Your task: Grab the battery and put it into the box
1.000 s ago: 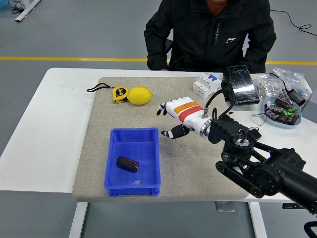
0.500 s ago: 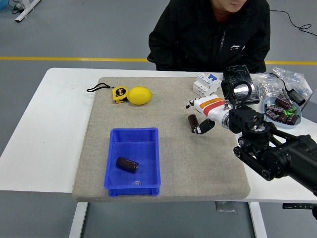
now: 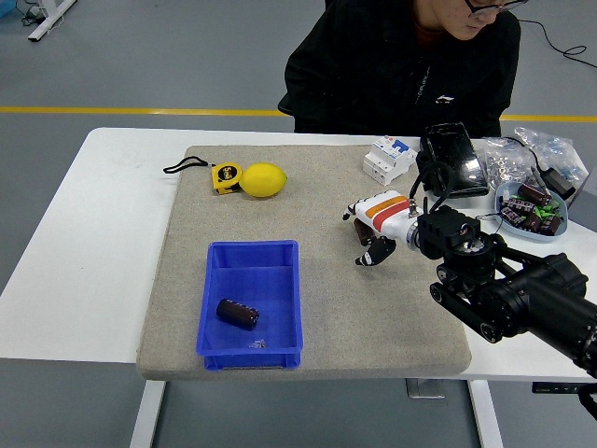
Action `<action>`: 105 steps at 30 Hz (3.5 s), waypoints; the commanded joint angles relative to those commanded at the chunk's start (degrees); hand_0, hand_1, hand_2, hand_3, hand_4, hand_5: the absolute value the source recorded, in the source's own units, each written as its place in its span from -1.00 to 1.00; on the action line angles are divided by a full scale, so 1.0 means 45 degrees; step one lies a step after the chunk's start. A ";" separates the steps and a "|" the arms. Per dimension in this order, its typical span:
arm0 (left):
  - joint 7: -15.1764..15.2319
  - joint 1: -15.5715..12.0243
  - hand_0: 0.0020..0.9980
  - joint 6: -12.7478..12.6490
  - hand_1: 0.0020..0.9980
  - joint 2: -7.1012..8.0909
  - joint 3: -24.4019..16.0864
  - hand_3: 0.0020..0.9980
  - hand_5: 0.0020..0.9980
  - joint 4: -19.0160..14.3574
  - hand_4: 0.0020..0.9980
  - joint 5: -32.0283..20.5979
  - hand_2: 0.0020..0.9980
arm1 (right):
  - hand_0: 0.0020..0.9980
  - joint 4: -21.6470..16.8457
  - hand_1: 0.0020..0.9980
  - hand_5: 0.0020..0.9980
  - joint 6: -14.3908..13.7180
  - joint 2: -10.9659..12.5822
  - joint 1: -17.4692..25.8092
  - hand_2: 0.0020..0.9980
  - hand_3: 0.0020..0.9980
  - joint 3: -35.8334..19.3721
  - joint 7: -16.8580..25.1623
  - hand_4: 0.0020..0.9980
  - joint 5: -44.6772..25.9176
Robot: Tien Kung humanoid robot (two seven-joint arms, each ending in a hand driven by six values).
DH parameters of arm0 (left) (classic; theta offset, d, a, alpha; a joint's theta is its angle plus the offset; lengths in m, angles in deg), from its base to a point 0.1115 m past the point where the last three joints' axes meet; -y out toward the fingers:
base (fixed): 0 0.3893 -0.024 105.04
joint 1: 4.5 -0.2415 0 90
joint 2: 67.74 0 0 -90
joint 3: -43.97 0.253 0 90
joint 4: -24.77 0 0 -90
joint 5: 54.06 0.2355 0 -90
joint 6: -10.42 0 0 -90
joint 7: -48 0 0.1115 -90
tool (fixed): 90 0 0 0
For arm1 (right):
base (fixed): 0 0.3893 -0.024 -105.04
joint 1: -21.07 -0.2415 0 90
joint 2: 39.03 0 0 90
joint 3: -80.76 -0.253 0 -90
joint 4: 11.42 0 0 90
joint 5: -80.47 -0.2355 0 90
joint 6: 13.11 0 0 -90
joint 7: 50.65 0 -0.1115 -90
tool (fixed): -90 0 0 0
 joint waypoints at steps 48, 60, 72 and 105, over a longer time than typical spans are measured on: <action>-0.0125 -0.0002 0.44 0.0091 0.39 -0.0094 -0.0392 0.17 0.09 -0.0022 0.26 0.0642 0.35 | 0.18 -0.0463 0.31 -0.39 0.0465 0.0186 -0.0198 0.51 0.48 -0.0261 -0.0220 0.82 0.0143; -0.0140 0.0054 0.44 0.0110 0.39 -0.0107 -0.0338 0.17 0.09 -0.0037 0.26 0.0591 0.35 | 0.21 -0.0136 0.33 -0.38 0.0539 0.0191 -0.0018 0.51 0.47 0.0003 -0.0163 0.82 0.0022; -0.0161 -0.0153 0.44 0.0162 0.38 -0.0053 -0.0427 0.17 0.09 -0.0026 0.26 0.0720 0.35 | -0.17 -0.0840 0.14 -0.38 0.0456 0.0562 0.0139 0.44 0.42 0.0161 -0.0163 0.80 0.0226; -0.0083 -0.0273 0.44 0.0159 0.38 -0.0037 -0.0304 0.17 0.09 -0.0007 0.27 0.0591 0.35 | -0.17 -0.0919 0.06 -0.42 0.1868 0.1084 -0.0123 0.36 0.43 0.0082 -0.0220 0.75 0.0723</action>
